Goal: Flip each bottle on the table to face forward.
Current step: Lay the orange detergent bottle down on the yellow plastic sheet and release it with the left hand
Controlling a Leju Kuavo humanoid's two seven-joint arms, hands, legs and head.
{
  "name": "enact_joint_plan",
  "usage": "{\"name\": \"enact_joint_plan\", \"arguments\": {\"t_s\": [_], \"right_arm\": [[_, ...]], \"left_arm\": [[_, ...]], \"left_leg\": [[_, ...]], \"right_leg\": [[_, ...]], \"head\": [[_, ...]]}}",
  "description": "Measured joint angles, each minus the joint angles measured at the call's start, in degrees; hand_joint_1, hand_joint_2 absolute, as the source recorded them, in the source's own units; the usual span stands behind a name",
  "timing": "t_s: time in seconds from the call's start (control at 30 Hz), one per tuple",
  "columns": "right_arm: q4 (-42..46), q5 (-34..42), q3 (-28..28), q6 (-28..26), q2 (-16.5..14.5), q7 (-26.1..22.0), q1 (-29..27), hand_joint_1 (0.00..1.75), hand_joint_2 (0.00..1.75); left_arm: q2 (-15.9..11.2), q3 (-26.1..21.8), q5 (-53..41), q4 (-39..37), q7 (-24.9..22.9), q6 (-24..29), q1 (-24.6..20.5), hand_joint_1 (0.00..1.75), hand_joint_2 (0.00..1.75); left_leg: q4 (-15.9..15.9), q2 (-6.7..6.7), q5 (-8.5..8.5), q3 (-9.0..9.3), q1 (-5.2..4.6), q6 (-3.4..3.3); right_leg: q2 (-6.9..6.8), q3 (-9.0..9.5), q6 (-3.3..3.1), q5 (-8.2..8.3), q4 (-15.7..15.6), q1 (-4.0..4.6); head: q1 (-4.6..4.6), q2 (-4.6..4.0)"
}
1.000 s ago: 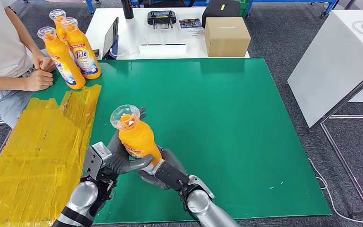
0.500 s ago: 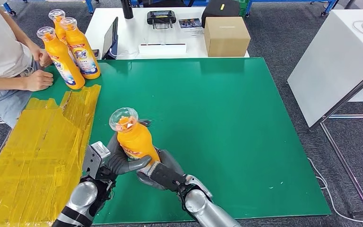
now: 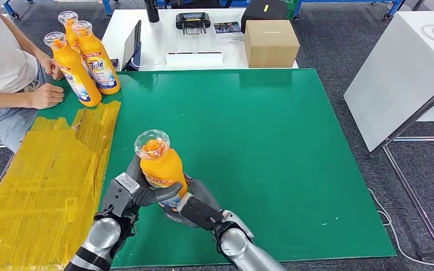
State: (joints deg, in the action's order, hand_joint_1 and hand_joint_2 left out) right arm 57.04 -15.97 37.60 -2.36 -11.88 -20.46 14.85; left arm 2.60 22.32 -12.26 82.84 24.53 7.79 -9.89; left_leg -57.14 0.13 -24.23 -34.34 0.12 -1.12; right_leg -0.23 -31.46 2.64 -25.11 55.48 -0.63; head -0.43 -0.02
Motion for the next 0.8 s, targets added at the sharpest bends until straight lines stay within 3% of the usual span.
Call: {"name": "enact_joint_plan", "arguments": {"t_s": [0.13,0.23,0.47,0.8], "right_arm": [[6.6,0.8,-2.4,-1.6,1.7,-0.7,-3.8,0.0,1.75],[12.6,0.8,-5.5,-2.7,3.3,-1.5,-6.8,0.0,1.75],[24.9,0.0,-12.2,-3.8,6.0,-2.8,-11.9,0.0,1.75],[33.1,-0.8,-16.2,-4.3,7.5,-3.6,-14.2,0.0,1.75]], "left_arm": [[-2.3,-2.2,-20.6,0.4,-4.0,14.6,-0.7,1.75,1.75],[-4.9,-4.8,-31.9,0.3,-7.6,18.4,-1.3,1.75,1.75],[-11.6,-7.8,-53.6,-1.9,-16.1,16.6,-1.9,1.75,1.75],[-17.6,-8.2,-58.6,-6.3,-19.1,10.2,-2.9,1.75,1.75]], "left_leg": [[0.0,0.0,0.0,-0.01,0.0,0.0],[0.0,0.0,0.0,0.0,0.02,0.0],[0.0,0.01,0.0,-0.01,0.02,0.01],[0.0,0.07,0.01,-0.01,0.02,0.01]], "right_leg": [[0.0,-0.02,0.0,0.0,0.0,0.0],[0.0,-0.03,0.0,0.0,0.0,0.01],[0.01,-0.04,0.0,0.0,0.0,0.0],[0.04,-0.08,-0.01,0.0,0.0,0.01]], "head": [[-0.01,0.0],[-0.01,0.0],[0.01,0.0],[0.01,0.0]]}}
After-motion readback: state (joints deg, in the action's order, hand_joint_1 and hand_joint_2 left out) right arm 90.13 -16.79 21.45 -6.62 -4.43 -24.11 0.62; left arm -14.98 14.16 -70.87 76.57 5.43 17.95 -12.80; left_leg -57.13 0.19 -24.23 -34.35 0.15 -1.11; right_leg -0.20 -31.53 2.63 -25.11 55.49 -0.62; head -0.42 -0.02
